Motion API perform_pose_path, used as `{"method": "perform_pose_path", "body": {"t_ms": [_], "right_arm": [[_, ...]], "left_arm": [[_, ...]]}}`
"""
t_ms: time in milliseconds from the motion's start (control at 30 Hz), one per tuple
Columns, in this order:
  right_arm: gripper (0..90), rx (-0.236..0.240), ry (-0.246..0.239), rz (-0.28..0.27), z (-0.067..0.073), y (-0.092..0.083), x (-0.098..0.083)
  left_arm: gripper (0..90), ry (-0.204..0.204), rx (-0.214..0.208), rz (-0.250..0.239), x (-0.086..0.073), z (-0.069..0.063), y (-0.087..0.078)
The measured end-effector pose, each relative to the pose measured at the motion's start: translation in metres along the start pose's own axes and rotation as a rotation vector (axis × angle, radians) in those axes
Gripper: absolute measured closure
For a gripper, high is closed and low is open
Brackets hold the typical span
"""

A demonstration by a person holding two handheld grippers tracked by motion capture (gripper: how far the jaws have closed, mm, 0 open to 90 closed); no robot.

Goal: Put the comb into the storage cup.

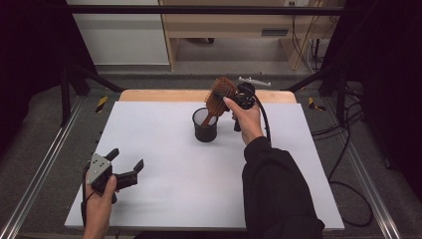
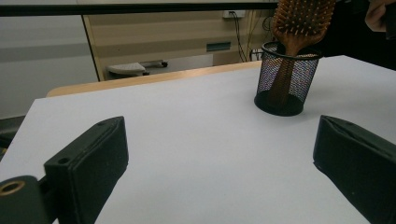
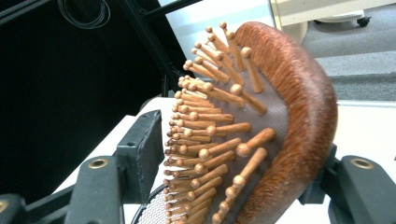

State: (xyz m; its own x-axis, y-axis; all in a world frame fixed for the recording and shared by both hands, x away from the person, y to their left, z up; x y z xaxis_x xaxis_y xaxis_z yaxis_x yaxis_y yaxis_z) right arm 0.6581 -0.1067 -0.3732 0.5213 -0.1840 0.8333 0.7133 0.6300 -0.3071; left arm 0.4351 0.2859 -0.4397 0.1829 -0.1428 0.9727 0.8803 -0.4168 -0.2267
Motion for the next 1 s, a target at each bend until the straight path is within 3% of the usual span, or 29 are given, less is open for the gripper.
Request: {"method": "perform_pose_path", "body": {"t_ms": [433, 767, 1000], "right_arm": [[14.0, -0.050, -0.042, 0.021, 0.0047, -0.0018, 0.0002], [9.8, -0.084, -0.092, 0.033, 0.0081, -0.0038, -0.0003], [7.8, -0.091, -0.101, 0.025, 0.0100, -0.0073, 0.0016]], "left_arm": [[3.5, -0.001, 0.004, 0.000, 0.0000, 0.0006, -0.0002], [3.4, -0.002, 0.005, 0.000, 0.0000, 0.0008, -0.0004], [3.4, -0.002, 0.006, -0.001, 0.0000, 0.0013, -0.0006]]}}
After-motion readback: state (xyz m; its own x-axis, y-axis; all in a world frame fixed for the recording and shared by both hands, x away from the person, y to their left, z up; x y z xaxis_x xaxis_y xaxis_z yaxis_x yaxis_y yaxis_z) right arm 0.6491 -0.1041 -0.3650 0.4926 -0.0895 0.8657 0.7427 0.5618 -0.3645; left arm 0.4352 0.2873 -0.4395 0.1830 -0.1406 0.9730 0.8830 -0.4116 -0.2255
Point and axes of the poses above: each handheld gripper's, and its own axes: y roughly forward along the jaws, x roughly out of its top, z roughly to its left, the point moved 1 cm from there along y, roughly forward along the jaws, and after that the axes turned 3 degrees about y, right-handed, at the moved point
